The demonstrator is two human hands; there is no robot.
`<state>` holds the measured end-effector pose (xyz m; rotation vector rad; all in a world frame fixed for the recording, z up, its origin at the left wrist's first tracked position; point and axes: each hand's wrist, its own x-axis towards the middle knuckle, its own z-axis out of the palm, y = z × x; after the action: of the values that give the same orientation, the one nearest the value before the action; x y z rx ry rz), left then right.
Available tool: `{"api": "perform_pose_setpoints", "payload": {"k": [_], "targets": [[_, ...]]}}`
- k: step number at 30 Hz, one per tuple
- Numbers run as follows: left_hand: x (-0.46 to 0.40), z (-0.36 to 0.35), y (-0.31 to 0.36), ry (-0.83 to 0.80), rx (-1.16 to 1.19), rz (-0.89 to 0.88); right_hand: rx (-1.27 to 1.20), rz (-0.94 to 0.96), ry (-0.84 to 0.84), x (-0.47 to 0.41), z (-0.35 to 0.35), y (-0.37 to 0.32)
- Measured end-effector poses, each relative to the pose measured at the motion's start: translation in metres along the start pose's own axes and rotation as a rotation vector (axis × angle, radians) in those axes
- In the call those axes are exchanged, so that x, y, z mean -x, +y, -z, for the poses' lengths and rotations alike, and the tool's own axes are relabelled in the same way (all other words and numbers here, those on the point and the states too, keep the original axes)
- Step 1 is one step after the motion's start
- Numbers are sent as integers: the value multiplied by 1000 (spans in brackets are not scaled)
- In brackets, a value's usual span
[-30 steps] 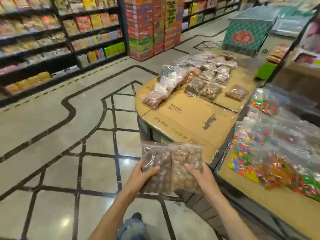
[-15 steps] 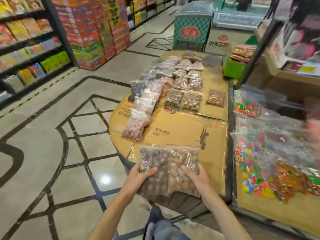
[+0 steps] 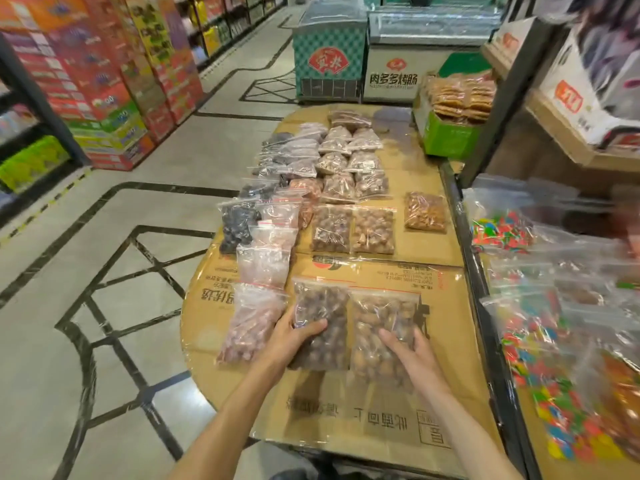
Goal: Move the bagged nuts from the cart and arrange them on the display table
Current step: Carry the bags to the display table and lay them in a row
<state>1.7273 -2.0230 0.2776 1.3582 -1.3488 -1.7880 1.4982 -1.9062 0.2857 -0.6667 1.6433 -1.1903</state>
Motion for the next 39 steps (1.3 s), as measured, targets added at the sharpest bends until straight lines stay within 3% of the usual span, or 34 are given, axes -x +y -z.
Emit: {"api": "perform_pose_setpoints", "payload": {"k": [11,15,25,32,39], "targets": [[-173,-4,51,-22,-180,-26,-68,-69,54,-59,24,-22],[-213,-6,57,-33,-343,-153,-56,-94,67,-86,32,-18],[-216,-2,33,105,-393,-240,64,-113,28,-142,20,-3],[-215,-5,21,184,-418,-224,109,-26,50,-207,-14,-47],[-213,-10,26,207,-453,-228,208,-92,106,-234,-26,-34]]}}
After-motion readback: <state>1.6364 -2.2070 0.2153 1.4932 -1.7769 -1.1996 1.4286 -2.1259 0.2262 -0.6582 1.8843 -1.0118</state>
